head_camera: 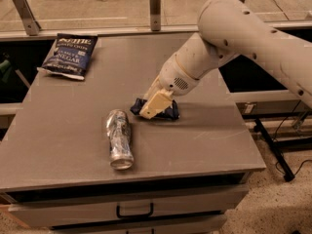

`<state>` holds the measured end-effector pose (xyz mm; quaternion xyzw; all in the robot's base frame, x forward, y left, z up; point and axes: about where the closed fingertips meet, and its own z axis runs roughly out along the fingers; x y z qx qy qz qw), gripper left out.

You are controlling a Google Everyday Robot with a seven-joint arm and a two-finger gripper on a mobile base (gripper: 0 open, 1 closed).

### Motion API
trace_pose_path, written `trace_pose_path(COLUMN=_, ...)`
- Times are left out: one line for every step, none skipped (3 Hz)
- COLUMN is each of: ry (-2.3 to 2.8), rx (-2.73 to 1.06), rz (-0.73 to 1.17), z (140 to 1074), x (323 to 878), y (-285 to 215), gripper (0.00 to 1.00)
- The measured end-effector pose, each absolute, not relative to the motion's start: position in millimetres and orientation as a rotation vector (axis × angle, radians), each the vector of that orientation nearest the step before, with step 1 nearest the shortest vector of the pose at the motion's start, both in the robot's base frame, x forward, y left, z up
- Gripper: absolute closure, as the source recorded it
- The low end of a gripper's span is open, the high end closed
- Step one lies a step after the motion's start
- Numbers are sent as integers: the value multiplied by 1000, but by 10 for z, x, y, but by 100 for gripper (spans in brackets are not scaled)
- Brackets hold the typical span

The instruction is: Move rxbar blueberry near redbull can

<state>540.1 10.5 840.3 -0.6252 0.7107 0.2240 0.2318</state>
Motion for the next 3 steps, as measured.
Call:
trace_pose_path(ry=1955, rx=-1693, rz=636, z=8359, x=5453, y=220, gripper=12)
trace_pose_path(ry=1961, rx=-1649, rz=614, z=8458, x=5610, y=354, gripper=0)
trace_pose_path(ry=1941, rx=-1536, rz=478, z=8916, x=5865, y=348, gripper=0)
